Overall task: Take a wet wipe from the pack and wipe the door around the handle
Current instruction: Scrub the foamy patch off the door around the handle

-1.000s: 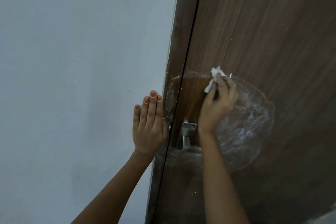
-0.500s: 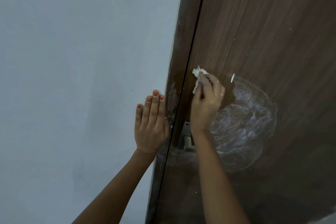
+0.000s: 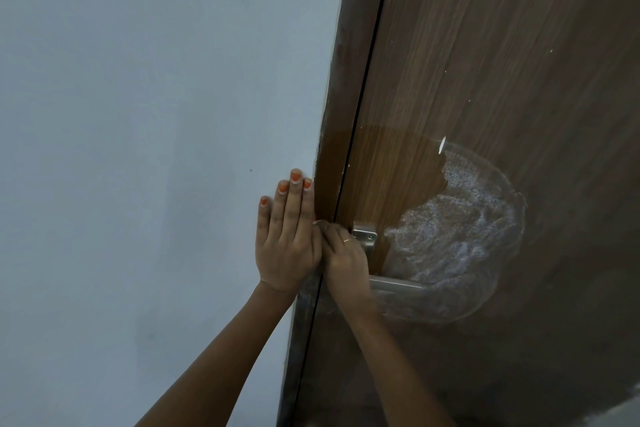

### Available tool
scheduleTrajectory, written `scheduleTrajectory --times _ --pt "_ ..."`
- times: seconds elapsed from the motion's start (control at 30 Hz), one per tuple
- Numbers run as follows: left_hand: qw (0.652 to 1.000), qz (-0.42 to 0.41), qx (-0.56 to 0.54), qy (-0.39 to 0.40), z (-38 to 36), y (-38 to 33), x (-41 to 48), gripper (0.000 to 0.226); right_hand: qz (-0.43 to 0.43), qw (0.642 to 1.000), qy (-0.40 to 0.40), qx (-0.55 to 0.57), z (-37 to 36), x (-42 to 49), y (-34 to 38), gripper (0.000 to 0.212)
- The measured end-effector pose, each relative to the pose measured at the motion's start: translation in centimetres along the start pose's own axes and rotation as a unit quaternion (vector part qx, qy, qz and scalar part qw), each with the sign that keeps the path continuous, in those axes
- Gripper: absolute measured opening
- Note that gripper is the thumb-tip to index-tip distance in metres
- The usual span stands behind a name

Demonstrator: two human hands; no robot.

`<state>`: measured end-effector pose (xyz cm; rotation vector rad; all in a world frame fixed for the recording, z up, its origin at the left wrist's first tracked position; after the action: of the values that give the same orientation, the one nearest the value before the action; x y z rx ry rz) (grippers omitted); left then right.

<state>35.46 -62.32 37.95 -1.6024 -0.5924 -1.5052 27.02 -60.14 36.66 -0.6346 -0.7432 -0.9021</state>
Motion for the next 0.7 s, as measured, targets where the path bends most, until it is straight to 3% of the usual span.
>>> scheduleTrajectory --times 0.07,0.27,0.5,0.7 --pt "1.0 0.002 -0.003 0.003 0.0 0.0 0.0 0.052 -0.022 1.0 -0.017 0.004 0.9 0.4 -0.7 0.03" --pt "1.0 -0.001 -0.003 0.006 0.2 0.0 0.1 0.053 -0.086 0.978 -0.188 -0.041 3.9 5.4 -3.4 0.02" --pt "1.0 0.0 -0.007 0.005 0.1 -0.1 0.1 0.052 -0.051 0.995 -0.082 -0.038 2.0 1.3 -1.8 0.028" --pt "1.0 0.001 -0.005 0.004 0.2 0.0 0.1 0.053 -0.112 0.975 -0.186 -0.049 4.7 4.9 -3.9 0.02"
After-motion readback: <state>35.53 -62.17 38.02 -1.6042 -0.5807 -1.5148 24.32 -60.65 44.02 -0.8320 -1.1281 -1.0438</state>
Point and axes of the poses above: each hand's wrist, its own x-axis towards the middle knuckle, its own z-axis out of the back of the hand, y = z × x, the point moved 4 cm from there along x, towards the middle knuckle, and after that the axes turned 15 degrees about z, right-handed, at the moved point
